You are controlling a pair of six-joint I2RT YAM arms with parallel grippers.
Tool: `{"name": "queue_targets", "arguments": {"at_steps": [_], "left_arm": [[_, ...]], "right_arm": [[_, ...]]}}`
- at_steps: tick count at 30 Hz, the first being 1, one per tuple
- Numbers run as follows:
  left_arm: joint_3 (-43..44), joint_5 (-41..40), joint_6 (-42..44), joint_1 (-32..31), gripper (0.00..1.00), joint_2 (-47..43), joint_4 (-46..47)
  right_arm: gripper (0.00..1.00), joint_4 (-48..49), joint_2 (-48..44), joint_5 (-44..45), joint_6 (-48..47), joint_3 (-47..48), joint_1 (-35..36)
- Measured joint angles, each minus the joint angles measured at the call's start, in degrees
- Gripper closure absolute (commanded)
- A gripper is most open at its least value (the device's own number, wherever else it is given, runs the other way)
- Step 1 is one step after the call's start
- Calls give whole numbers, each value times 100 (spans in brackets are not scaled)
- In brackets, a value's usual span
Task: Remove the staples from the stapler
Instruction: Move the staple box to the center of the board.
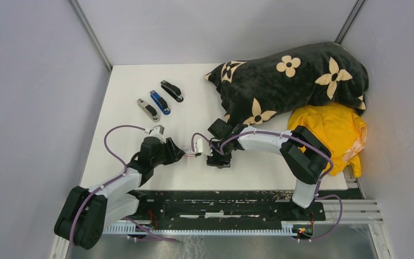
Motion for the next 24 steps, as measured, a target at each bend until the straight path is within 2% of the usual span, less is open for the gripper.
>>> {"name": "queue_targets", "arguments": {"at_steps": [12,24], "left_arm": [[-70,11,-46,0,48,48,50],[221,151,-61,0,49,651,238]], "right_arm": [[54,20,94,20,122,118,0],[56,-151,190,-20,-79,280,0]]}}
